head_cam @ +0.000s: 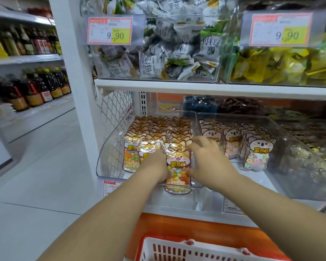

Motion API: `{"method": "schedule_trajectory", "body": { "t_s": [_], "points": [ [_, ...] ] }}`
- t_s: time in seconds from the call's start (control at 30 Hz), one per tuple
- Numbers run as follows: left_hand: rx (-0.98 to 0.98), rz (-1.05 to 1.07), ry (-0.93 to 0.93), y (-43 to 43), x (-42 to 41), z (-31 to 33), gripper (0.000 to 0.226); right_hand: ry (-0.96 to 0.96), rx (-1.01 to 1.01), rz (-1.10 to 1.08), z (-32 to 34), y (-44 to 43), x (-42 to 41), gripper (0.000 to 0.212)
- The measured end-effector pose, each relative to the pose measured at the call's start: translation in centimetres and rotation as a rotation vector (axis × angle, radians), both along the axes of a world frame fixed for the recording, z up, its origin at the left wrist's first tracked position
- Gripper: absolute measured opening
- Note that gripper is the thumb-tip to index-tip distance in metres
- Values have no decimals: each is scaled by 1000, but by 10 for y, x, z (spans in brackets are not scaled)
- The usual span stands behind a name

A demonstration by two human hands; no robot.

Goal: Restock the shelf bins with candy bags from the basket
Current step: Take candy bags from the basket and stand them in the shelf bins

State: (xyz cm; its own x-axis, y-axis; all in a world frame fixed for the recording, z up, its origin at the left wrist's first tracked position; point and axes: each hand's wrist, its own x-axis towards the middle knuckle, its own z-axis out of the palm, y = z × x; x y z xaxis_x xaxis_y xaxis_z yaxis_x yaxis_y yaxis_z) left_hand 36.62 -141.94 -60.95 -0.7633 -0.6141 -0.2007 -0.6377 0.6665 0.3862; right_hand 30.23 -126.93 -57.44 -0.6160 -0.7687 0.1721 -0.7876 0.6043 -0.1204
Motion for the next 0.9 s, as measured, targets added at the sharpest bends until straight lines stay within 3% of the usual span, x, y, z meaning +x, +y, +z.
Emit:
{"method": "schedule_trajectory", "body": {
  "t_s": [0.17,0.3,0.4,0.7,0.9],
  "points": [
    [-33,-3,-1,-10,5,0,59,-115,-106,1,-2,1,3,56],
    [-160,43,-131,-26,20,4,72,-113,-130,-5,-4,0,2,51],
    [-106,43,-201,-30,22,-1,80,-109,-137,-5,-5,-1,3,48],
    [-186,-122,-32,-27,20,-5,70,-75,-136,-25,-7,-3,2,46],
    [-264,-107,-149,-22,20,4,86,-68,-147,-22,-9,-2,2,44]
  ]
}}
